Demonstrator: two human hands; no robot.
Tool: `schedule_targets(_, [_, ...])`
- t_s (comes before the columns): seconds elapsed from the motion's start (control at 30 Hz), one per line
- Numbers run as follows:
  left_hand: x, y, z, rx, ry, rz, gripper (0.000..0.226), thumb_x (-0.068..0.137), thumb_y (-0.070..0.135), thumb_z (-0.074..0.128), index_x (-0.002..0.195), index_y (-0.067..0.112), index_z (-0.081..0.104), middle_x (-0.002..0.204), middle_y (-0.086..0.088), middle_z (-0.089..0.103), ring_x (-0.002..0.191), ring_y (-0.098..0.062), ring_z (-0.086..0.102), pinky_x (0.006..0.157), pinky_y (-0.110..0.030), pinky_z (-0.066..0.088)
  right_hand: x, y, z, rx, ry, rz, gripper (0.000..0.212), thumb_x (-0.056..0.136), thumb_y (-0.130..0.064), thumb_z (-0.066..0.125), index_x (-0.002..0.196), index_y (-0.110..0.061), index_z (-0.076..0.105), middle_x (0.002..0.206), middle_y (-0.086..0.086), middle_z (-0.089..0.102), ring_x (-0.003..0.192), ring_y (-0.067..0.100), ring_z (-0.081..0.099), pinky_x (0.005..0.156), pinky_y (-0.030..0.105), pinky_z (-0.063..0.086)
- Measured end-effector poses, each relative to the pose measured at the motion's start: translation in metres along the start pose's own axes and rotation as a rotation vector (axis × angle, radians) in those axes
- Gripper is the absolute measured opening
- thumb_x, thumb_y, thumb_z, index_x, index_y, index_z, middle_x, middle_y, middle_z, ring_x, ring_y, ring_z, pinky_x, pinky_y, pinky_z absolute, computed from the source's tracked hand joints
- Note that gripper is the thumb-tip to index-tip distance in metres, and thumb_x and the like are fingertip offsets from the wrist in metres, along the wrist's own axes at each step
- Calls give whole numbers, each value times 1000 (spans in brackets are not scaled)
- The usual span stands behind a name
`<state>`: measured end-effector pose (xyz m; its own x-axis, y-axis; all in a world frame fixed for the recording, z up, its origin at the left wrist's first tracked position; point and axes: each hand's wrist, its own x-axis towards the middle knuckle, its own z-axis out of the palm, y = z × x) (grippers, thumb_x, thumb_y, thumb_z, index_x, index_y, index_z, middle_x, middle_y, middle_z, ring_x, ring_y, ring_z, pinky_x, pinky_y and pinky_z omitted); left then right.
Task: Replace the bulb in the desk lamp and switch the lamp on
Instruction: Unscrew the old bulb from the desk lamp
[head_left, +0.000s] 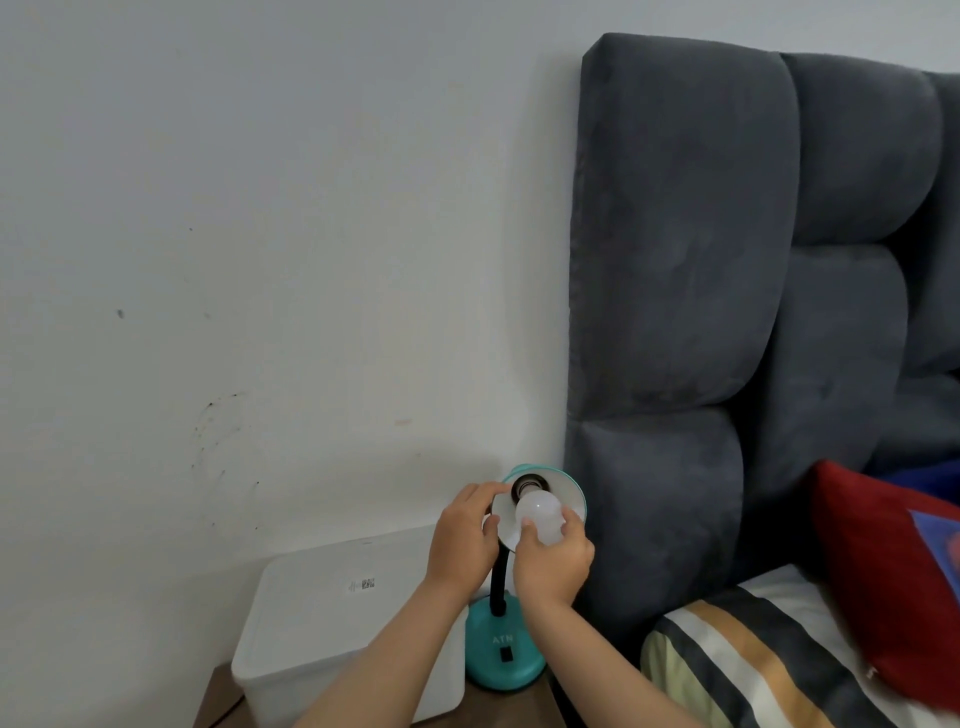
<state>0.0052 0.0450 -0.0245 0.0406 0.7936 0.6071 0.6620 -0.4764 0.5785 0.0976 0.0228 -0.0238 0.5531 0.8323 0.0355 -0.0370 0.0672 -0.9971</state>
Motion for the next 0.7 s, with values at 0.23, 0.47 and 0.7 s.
schedule_targets(0.23, [-1, 2, 2, 6, 0, 4, 42, 82, -4, 54, 112, 24, 59, 103, 6, 59, 87, -11, 58, 80, -28, 52, -5, 5, -5, 40, -10, -28, 57, 80, -4, 67, 130, -16, 44, 131, 15, 37, 103, 31, 57, 85, 36, 49])
schedule_targets(0.47, [-2, 1, 1, 12, 6, -10, 41, 82, -4, 53, 111, 25, 59, 105, 4, 61, 87, -12, 59, 79, -29, 53, -1, -4, -1, -11, 9, 8, 50, 83, -15, 65, 128, -6, 45, 129, 19, 48, 109, 33, 53, 87, 36, 45])
schedule_targets(0.7, [-2, 2, 2, 16, 9, -7, 41, 81, -4, 54, 110, 25, 59, 101, 5, 61, 86, -11, 58, 77, -25, 52, -5, 3, -6, -81, -22, -157, 52, 76, 3, 65, 123, -18, 53, 130, 11, 34, 108, 28, 52, 90, 32, 46])
